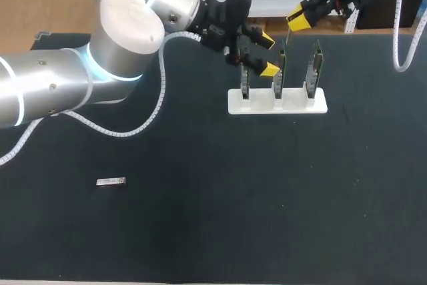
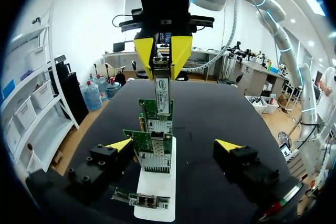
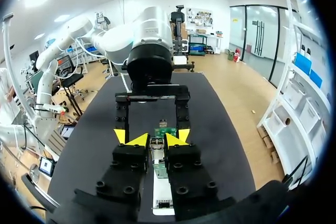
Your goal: Pick up the optical module with the left hand, and insert it into the network port with the right hand.
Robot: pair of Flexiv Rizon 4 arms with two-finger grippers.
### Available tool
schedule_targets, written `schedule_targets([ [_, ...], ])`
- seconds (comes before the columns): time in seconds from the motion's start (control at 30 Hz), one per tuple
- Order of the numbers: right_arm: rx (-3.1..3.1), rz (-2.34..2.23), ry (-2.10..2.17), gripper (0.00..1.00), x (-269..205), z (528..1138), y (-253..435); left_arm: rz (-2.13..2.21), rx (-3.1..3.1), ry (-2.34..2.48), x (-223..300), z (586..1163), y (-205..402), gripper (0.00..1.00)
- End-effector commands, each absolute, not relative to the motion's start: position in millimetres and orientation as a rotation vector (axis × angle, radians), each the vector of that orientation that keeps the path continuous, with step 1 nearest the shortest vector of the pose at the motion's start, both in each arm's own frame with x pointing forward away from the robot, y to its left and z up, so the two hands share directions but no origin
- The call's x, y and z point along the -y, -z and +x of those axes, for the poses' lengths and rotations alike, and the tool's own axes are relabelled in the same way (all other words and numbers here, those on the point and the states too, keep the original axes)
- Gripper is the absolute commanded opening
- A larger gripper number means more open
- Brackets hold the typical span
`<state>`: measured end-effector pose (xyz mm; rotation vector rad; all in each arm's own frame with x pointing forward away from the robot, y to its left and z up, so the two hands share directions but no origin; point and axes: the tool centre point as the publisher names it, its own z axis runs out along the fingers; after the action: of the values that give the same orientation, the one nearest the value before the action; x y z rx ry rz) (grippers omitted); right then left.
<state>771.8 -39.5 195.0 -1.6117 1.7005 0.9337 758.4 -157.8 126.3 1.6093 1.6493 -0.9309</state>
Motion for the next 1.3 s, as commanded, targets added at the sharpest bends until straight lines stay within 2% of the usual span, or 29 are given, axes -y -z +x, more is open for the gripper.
schedule_targets([
  [0.03,-1.699,-1.610,-0.931,0.00,39.7,771.4,-194.9,1.611,-1.653,0.926,157.5,759.8,-127.8,1.00],
  [1.3,-1.694,-1.615,-0.932,0.00,40.4,771.6,-195.6,1.647,-1.648,0.929,158.8,759.7,-126.5,1.00],
])
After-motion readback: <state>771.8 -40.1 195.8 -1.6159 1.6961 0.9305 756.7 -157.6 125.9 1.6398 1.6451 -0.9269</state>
